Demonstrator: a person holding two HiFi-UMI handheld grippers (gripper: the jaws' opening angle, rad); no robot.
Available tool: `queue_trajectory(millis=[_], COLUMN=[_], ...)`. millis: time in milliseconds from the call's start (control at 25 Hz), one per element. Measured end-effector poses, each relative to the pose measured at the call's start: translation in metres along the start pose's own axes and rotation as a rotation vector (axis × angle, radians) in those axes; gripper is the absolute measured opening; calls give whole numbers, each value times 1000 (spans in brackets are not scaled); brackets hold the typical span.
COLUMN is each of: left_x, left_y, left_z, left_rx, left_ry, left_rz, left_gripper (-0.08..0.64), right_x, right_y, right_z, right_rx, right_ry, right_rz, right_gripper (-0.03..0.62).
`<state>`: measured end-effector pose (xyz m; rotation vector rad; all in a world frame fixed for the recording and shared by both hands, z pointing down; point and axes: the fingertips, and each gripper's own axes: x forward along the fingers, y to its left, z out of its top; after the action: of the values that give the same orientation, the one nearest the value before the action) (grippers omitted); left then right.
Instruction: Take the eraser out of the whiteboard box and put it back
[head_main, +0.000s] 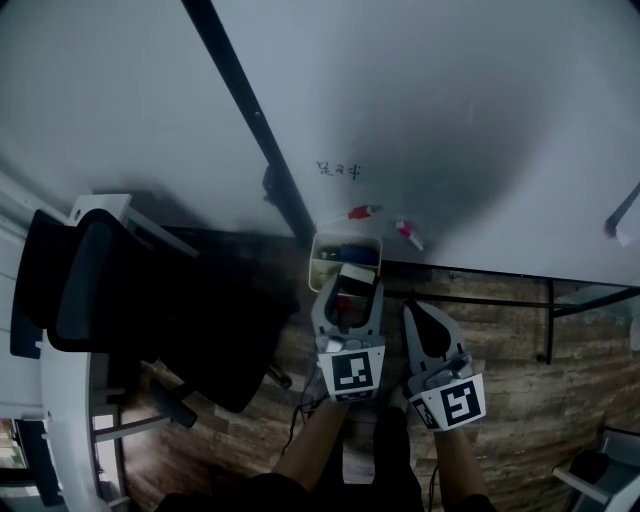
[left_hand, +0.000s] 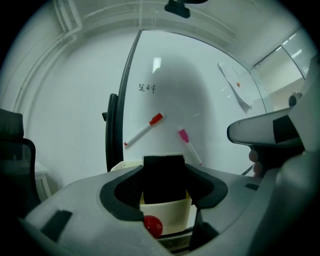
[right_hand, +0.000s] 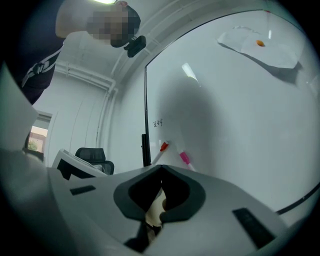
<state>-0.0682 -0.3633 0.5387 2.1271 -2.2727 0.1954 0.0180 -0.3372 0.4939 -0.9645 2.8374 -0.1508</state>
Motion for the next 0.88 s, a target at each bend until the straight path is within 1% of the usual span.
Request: queue_trajectory(millis=[400, 560, 640, 720, 800, 880], left_x=[-4, -10, -15, -22, -31, -43], left_y=[1, 4, 5, 5, 5, 6], left_z=[7, 15, 26, 46, 71, 97], left_rx=[-17, 32, 41, -2, -37, -29], left_ry=[-29, -39, -56, -91, -131, -169], left_rz=[-13, -23, -32, -42, -69, -102], left_gripper=[241, 241, 241, 241, 241, 240], right_x=[-7, -6, -6, -6, -6, -7], right_y=[0, 3, 4, 6, 9, 14], right_z=[-4, 3, 11, 24, 43, 66], right_rx=[6, -1, -6, -9, -12, -16], right_ry=[6, -4, -13, -28, -52, -81], right_rz=[-4, 2, 1, 1, 4, 7], right_gripper=[3, 3, 3, 3, 3, 3])
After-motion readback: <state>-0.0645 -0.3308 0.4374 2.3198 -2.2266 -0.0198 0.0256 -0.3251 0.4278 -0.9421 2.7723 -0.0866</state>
